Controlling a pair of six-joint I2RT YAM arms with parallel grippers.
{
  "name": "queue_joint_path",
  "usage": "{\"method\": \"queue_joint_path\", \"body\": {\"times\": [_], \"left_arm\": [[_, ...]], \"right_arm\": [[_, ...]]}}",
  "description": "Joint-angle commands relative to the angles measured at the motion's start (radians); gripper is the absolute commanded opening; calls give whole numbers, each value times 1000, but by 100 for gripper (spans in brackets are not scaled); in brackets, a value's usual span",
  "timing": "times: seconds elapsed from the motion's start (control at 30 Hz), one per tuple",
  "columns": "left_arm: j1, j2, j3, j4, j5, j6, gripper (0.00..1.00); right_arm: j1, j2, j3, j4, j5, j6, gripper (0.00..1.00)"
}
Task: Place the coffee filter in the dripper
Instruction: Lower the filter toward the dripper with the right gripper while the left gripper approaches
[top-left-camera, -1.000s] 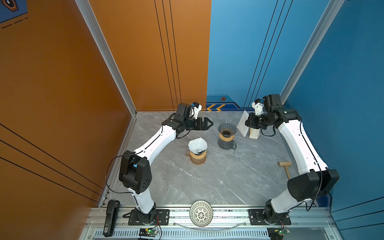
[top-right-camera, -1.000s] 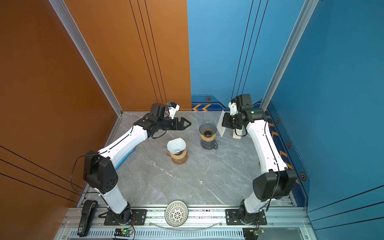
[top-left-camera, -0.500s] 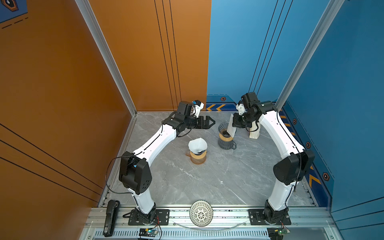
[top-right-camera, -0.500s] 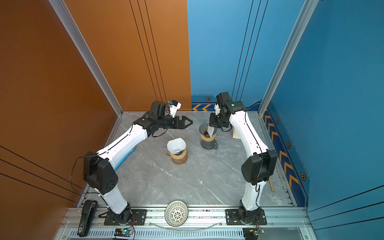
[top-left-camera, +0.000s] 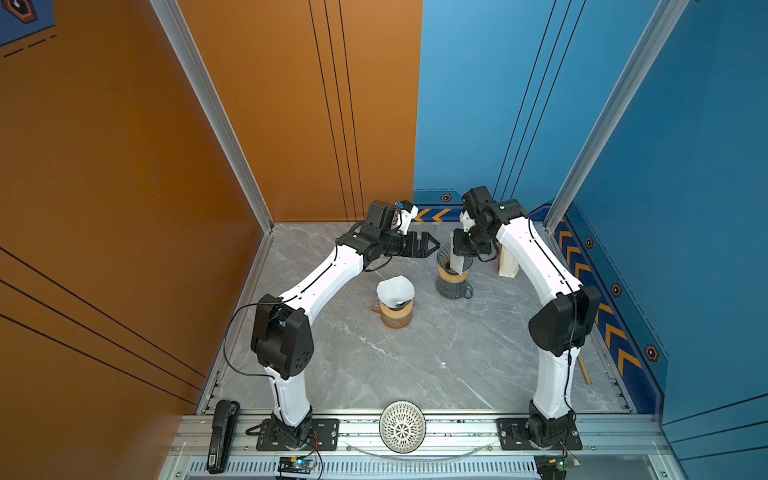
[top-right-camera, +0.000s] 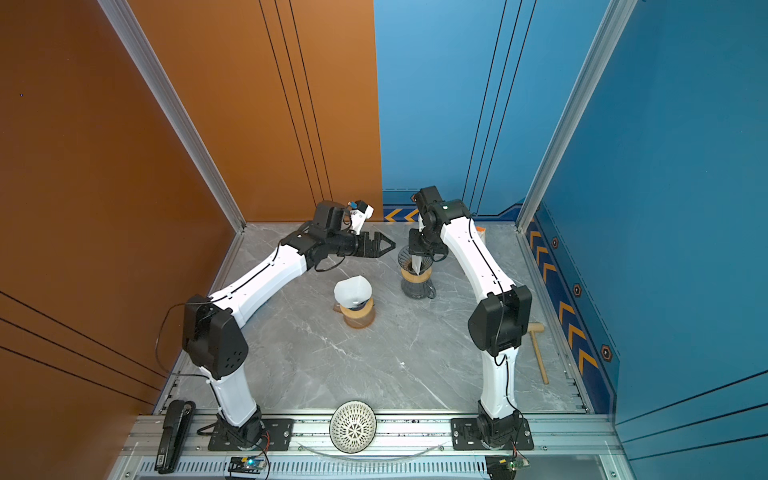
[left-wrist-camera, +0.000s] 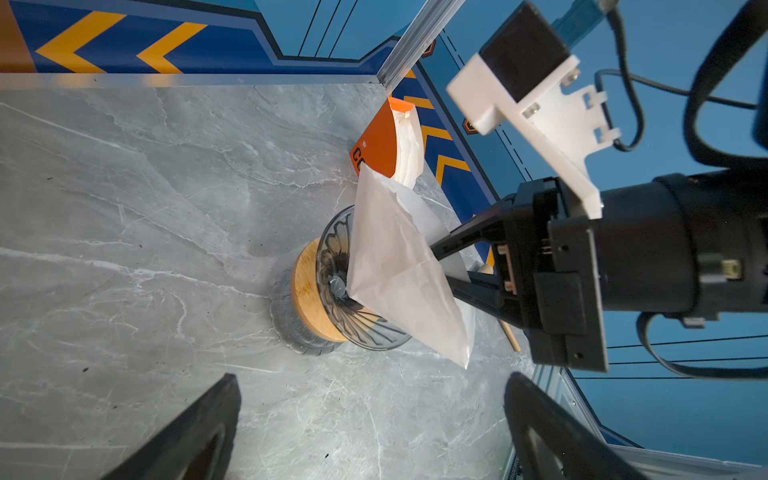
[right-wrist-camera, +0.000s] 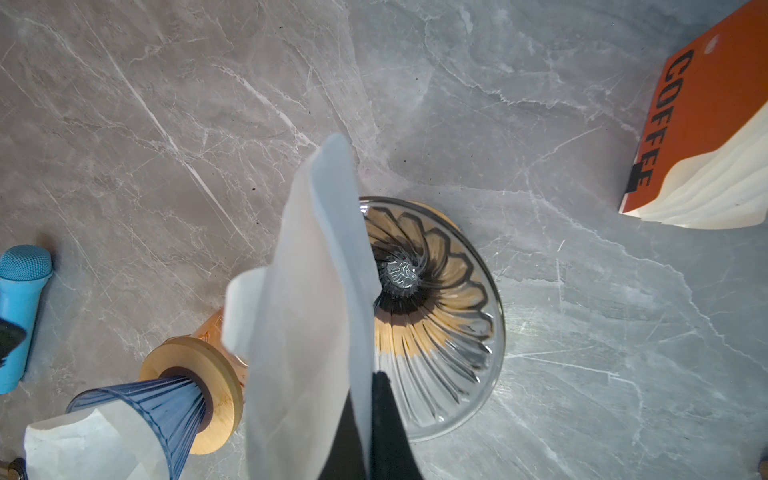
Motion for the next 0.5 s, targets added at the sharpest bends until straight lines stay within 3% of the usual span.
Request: {"method": "queue_joint_path", "body": {"times": [0.0, 0.47], "left_arm": [[-14, 29, 60, -37, 2, 13, 99], [-26, 158, 167, -40, 24, -30, 93]], "right_arm": [[10, 30, 26, -36, 33, -7, 0], [13, 47, 23, -4, -19, -6, 0]]}}
